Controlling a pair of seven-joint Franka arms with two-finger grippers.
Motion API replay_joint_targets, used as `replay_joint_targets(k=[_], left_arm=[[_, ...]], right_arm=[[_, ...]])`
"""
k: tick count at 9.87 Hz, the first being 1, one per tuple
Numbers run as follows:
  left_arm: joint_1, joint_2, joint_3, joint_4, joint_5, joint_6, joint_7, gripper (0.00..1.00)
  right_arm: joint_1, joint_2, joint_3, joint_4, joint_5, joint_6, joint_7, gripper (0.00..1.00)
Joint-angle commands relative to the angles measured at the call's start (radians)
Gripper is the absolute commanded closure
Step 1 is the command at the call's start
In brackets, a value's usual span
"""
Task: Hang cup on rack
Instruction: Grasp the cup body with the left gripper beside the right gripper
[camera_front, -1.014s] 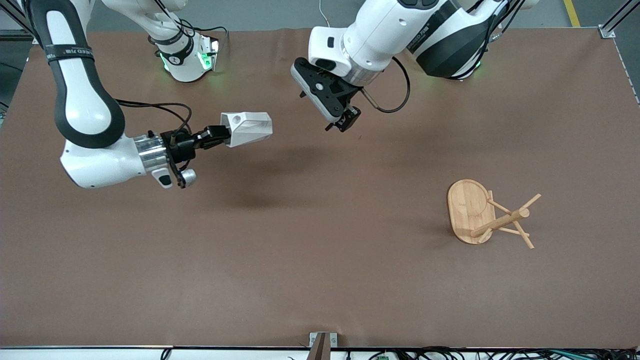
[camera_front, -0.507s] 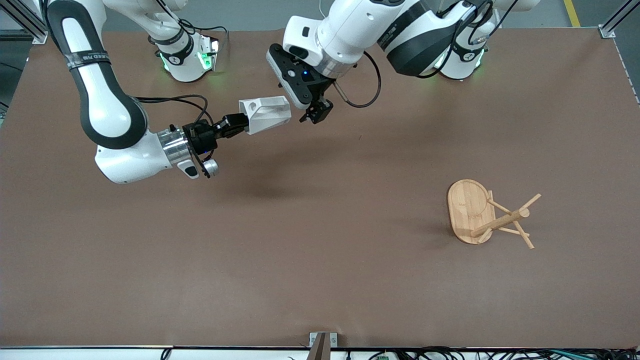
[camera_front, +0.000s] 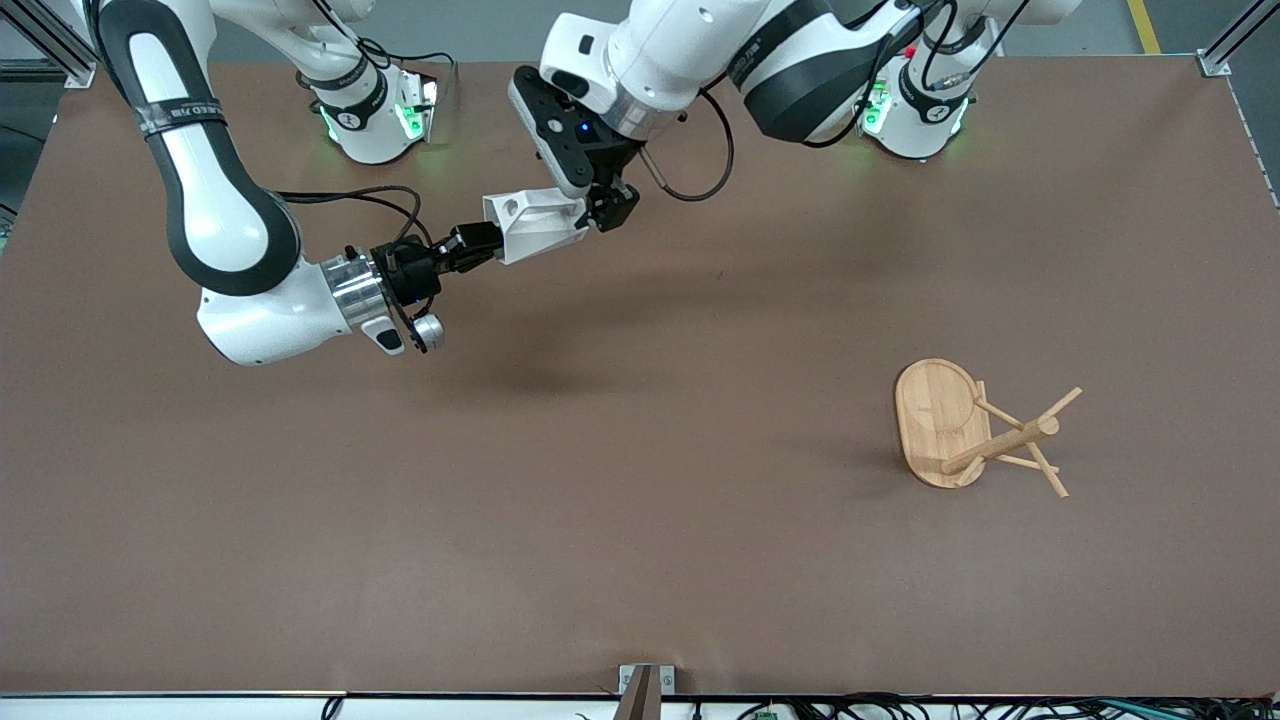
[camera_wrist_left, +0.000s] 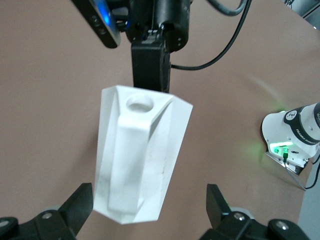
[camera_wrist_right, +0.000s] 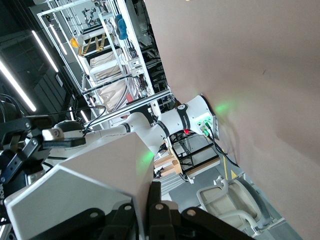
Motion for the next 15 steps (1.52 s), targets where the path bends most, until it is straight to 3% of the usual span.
replay_joint_targets(k=[1, 6, 7, 8, 9, 11, 12, 14, 15], left_arm=[[-0.01, 0.051, 0.002, -0.004, 0.07, 0.024, 0.022, 0.0], [-0.039, 0.08, 0.004, -0.009, 0.116, 0.072, 0.023, 0.01], [-0.039, 0.08, 0.002, -0.009, 0.119, 0.072, 0.031, 0.26], [-0.039, 0.08, 0.002, -0.011, 0.119, 0.072, 0.028, 0.66], [-0.036, 0.08, 0.002, -0.011, 0.119, 0.072, 0.028, 0.86], [-0.024, 0.078, 0.004, -0.009, 0.121, 0.07, 0.029, 0.98], [-0.021, 0.074, 0.008, -0.009, 0.121, 0.066, 0.029, 0.99], [0.007, 0.066, 0.011, -0.007, 0.13, 0.026, 0.031, 0.99], [0.016, 0.063, 0.011, -0.007, 0.134, 0.004, 0.031, 0.99]], right_arm=[[-0.006, -0.043, 0.007, -0.029, 0.028, -0.005, -0.012, 1.0], [-0.006, -0.076, 0.007, -0.045, 0.028, -0.01, -0.005, 1.0], [-0.006, -0.077, 0.008, -0.048, 0.028, -0.01, -0.003, 1.0], [-0.006, -0.079, 0.008, -0.048, 0.028, -0.01, -0.003, 1.0], [-0.006, -0.079, 0.008, -0.048, 0.028, -0.01, -0.003, 1.0], [-0.006, -0.079, 0.013, -0.048, 0.028, -0.01, -0.003, 1.0], [-0.007, -0.077, 0.015, -0.046, 0.028, -0.008, 0.006, 0.94], [-0.012, -0.12, 0.01, -0.023, 0.012, -0.008, 0.139, 0.0], [-0.024, -0.122, 0.004, 0.006, -0.048, -0.017, 0.173, 0.0]])
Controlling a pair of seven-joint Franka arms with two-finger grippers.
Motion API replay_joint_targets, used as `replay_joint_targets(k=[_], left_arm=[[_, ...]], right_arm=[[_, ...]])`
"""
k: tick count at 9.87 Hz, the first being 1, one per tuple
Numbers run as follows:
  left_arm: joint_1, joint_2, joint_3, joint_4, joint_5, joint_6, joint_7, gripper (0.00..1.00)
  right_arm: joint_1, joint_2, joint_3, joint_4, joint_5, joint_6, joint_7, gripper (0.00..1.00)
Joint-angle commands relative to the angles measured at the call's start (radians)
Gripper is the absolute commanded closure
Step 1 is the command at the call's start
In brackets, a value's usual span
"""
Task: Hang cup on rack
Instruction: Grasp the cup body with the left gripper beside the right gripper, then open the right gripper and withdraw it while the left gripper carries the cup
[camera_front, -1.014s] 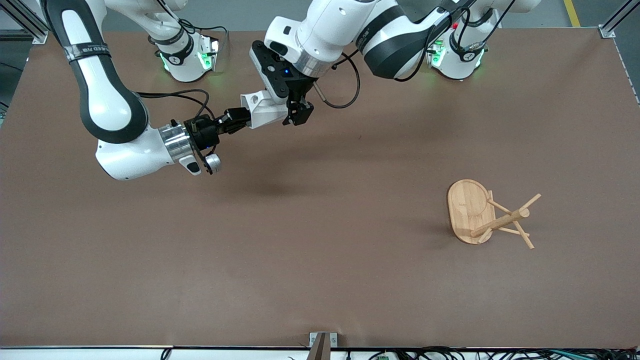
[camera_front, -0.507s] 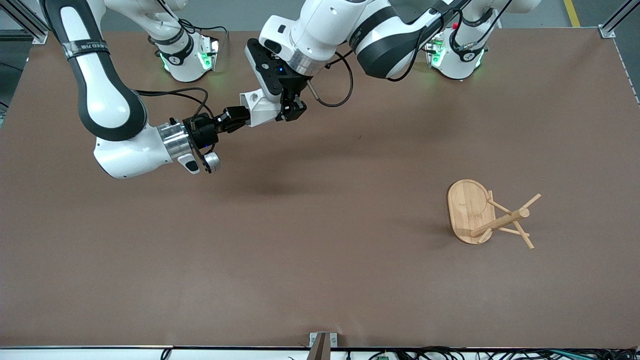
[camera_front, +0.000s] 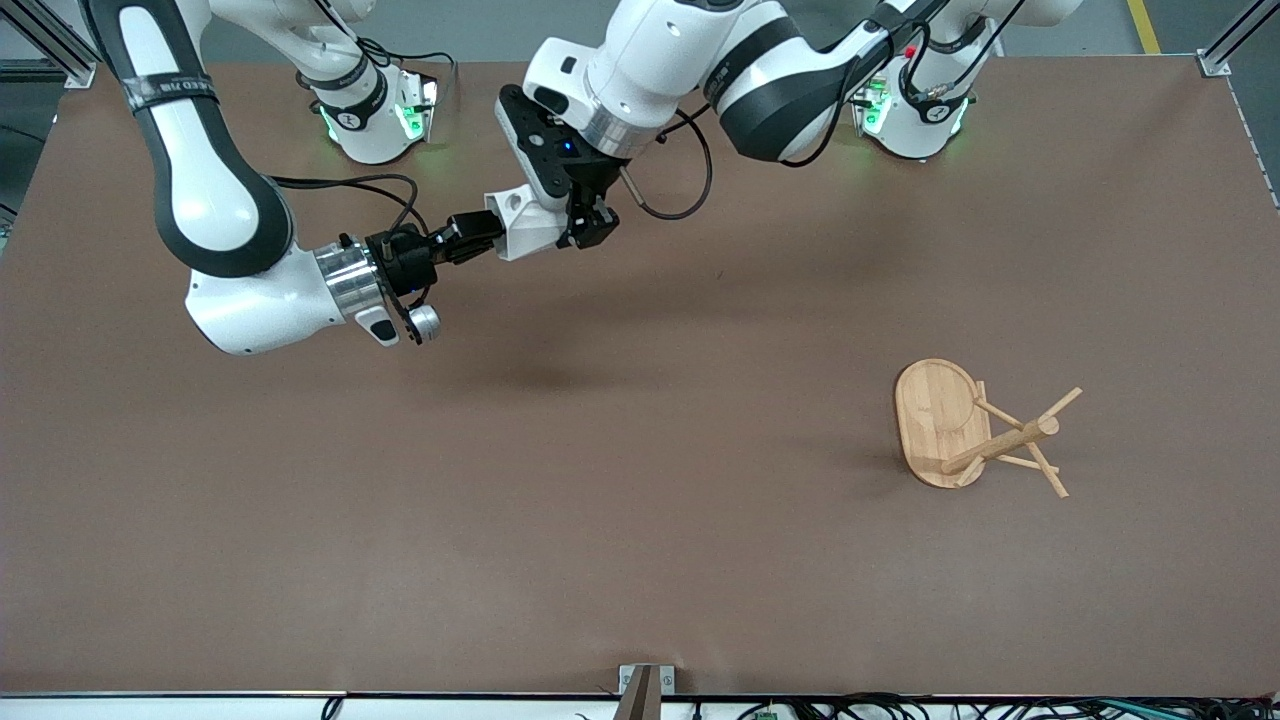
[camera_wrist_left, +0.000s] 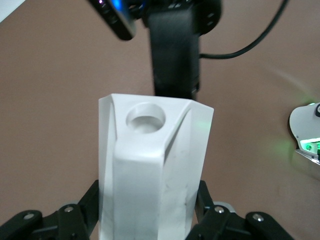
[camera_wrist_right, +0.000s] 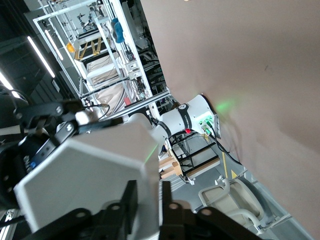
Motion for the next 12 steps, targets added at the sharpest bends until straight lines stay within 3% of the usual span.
replay_joint_targets(k=[1, 3, 5, 6, 8, 10, 12], left_arm=[[0.039, 0.008, 0.007, -0.011, 0.039, -0.06, 0.011, 0.99], [0.073, 0.005, 0.008, -0.008, 0.064, -0.135, -0.003, 0.99], [0.174, -0.019, 0.018, -0.005, 0.064, -0.22, -0.004, 0.99], [0.232, -0.022, 0.018, 0.009, 0.064, -0.261, -0.004, 0.99], [0.301, -0.022, 0.031, 0.055, 0.063, -0.388, -0.052, 0.99], [0.387, -0.022, 0.033, 0.048, 0.064, -0.398, -0.067, 0.99], [0.441, -0.022, 0.036, 0.014, 0.066, -0.451, -0.154, 0.99]], right_arm=[[-0.037, -0.058, 0.0, 0.058, -0.147, -0.04, 0.102, 0.0], [-0.052, -0.061, -0.024, 0.157, -0.319, -0.04, 0.215, 0.0], [-0.052, -0.068, -0.05, 0.25, -0.596, -0.029, 0.245, 0.0], [-0.052, -0.093, -0.082, 0.255, -0.745, -0.002, 0.248, 0.0], [-0.051, -0.122, -0.154, 0.252, -0.908, 0.078, 0.248, 0.0], [-0.013, -0.154, -0.193, 0.259, -1.158, 0.141, 0.246, 0.0], [0.036, -0.223, -0.253, 0.273, -1.211, 0.1, 0.246, 0.0]])
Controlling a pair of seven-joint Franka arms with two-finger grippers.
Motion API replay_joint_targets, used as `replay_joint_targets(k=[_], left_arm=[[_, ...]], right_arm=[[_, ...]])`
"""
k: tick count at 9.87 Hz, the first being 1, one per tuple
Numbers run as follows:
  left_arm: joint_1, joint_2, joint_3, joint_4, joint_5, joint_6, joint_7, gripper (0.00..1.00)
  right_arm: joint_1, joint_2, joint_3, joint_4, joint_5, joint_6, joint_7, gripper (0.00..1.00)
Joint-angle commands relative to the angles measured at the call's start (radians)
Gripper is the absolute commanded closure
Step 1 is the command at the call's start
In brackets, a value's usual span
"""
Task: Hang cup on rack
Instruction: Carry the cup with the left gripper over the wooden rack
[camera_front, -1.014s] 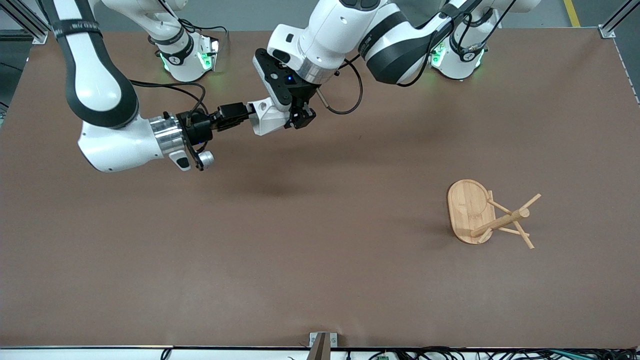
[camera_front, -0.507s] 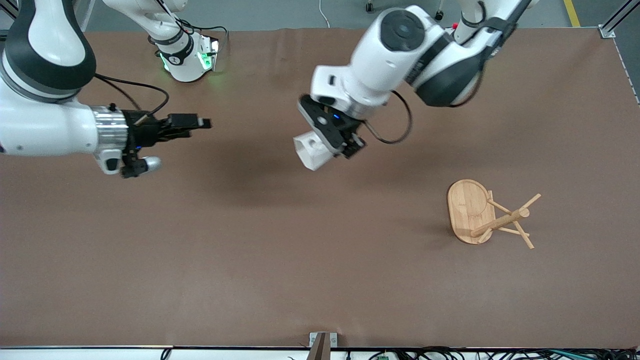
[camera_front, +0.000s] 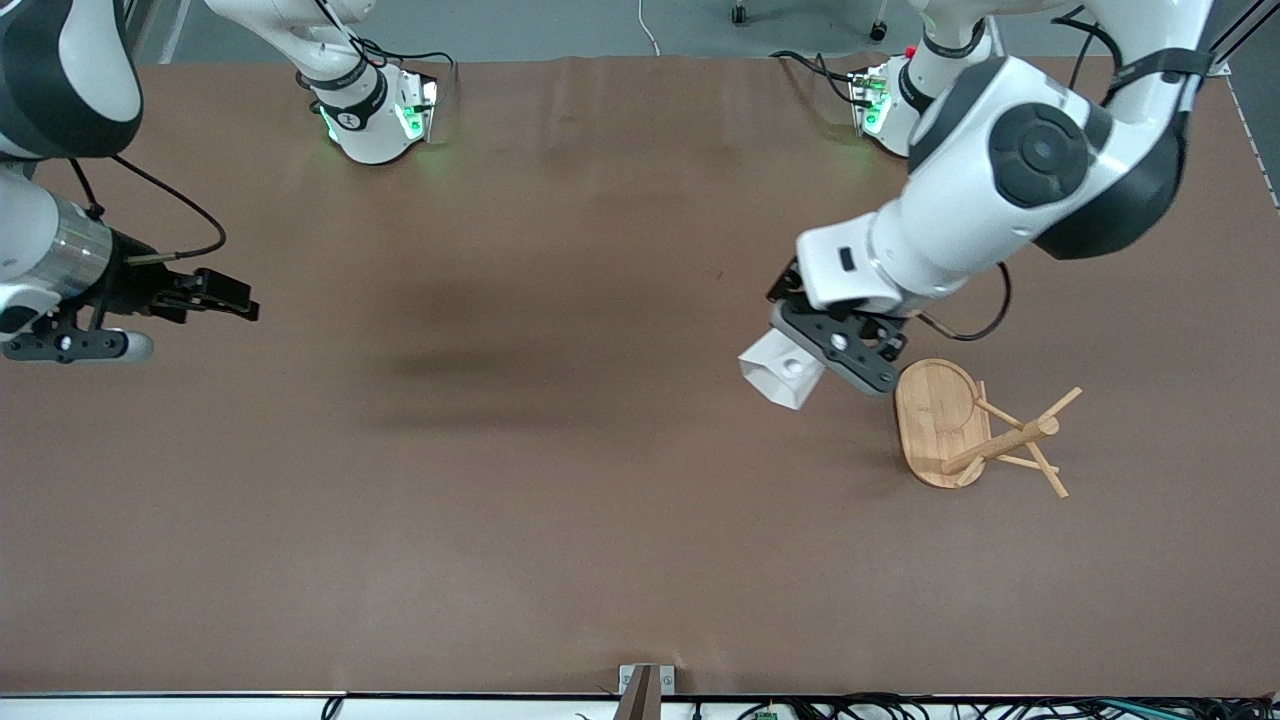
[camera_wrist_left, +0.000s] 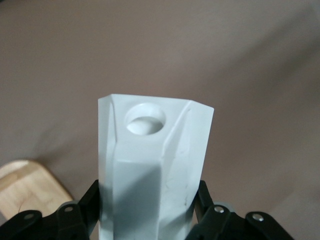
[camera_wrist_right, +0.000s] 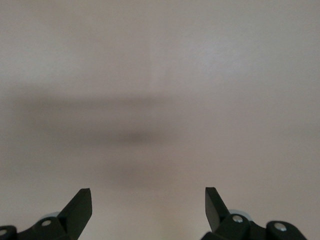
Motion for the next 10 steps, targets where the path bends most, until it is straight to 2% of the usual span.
replay_joint_targets(k=[1, 2, 3, 5, 8, 10], left_arm=[[0.049, -0.005, 0.0, -0.063, 0.02, -0.02, -0.077, 0.99], [0.06, -0.03, 0.0, -0.092, 0.02, -0.02, -0.097, 0.99], [0.066, -0.057, 0.003, -0.127, 0.023, -0.02, -0.149, 0.99], [0.052, -0.076, 0.024, -0.178, 0.101, -0.019, -0.226, 0.99], [-0.006, -0.154, 0.148, -0.354, 0.083, 0.077, -0.214, 0.99], [-0.055, -0.176, 0.226, -0.437, 0.035, 0.151, -0.182, 0.99]], right_arm=[[0.072, -0.069, -0.11, 0.047, -0.037, -0.086, 0.018, 0.0], [0.074, -0.064, -0.14, 0.111, -0.026, -0.155, 0.018, 0.0], [0.067, -0.066, -0.14, 0.15, -0.026, -0.203, 0.02, 0.0], [0.053, -0.067, -0.14, 0.179, -0.037, -0.261, 0.044, 0.0], [0.057, -0.057, -0.134, 0.237, -0.107, -0.26, 0.037, 0.0], [0.059, -0.044, -0.132, 0.25, -0.1, -0.226, 0.035, 0.0]])
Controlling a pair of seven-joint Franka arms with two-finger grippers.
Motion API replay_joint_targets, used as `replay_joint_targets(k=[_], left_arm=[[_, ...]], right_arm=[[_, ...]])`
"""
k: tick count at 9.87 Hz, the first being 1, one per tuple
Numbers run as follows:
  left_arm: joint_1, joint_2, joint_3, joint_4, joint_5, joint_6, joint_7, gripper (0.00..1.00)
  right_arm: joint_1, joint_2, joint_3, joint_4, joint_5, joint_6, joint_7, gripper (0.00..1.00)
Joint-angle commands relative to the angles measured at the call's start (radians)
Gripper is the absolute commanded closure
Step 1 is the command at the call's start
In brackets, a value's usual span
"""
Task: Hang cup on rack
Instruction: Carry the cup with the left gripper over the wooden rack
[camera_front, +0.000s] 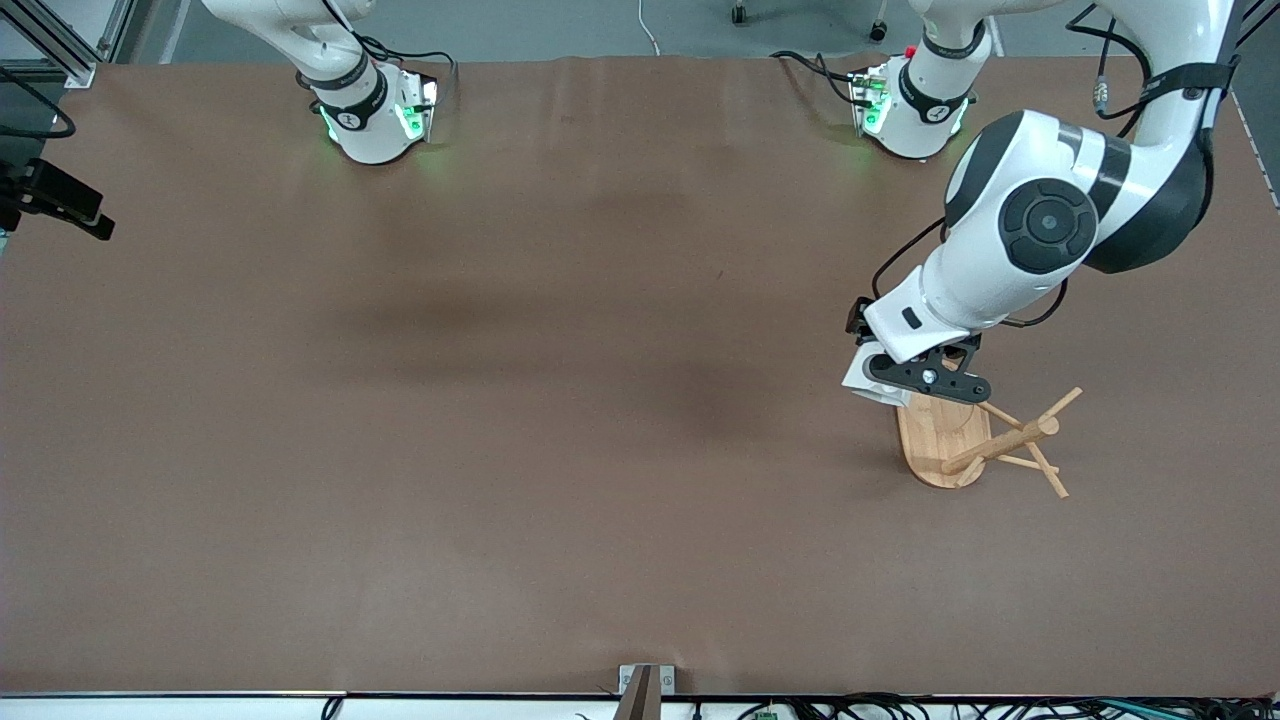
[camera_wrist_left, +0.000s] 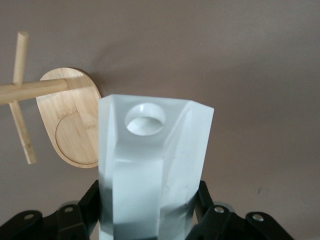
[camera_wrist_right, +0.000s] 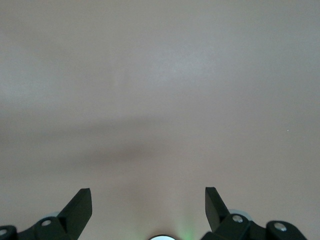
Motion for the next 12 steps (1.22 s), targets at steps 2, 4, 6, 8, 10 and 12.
replay_joint_targets(k=[2, 4, 6, 8, 10, 12], left_arm=[[-0.072, -0.046, 0.131, -0.115, -0.065, 0.068, 0.103, 0.99], [-0.072, -0.044, 0.176, -0.117, -0.117, 0.077, 0.186, 0.99], [-0.072, -0.038, 0.21, -0.117, -0.126, 0.091, 0.228, 0.99], [-0.071, -0.029, 0.248, -0.112, -0.172, 0.108, 0.266, 0.99], [-0.072, -0.023, 0.274, -0.103, -0.178, 0.114, 0.277, 0.99], [-0.072, -0.021, 0.289, -0.092, -0.178, 0.117, 0.286, 0.99]], right_arm=[[-0.002, 0.02, 0.004, 0.029, -0.026, 0.034, -0.043, 0.0], [-0.005, 0.02, 0.004, 0.029, -0.027, 0.034, -0.038, 0.0], [-0.006, 0.025, 0.003, 0.029, -0.024, 0.034, -0.04, 0.0], [-0.006, 0.025, 0.003, 0.029, -0.024, 0.035, -0.04, 0.0], [-0.008, 0.025, 0.001, 0.029, -0.024, 0.035, -0.038, 0.0], [-0.006, 0.025, 0.0, 0.028, -0.016, 0.034, -0.032, 0.0]])
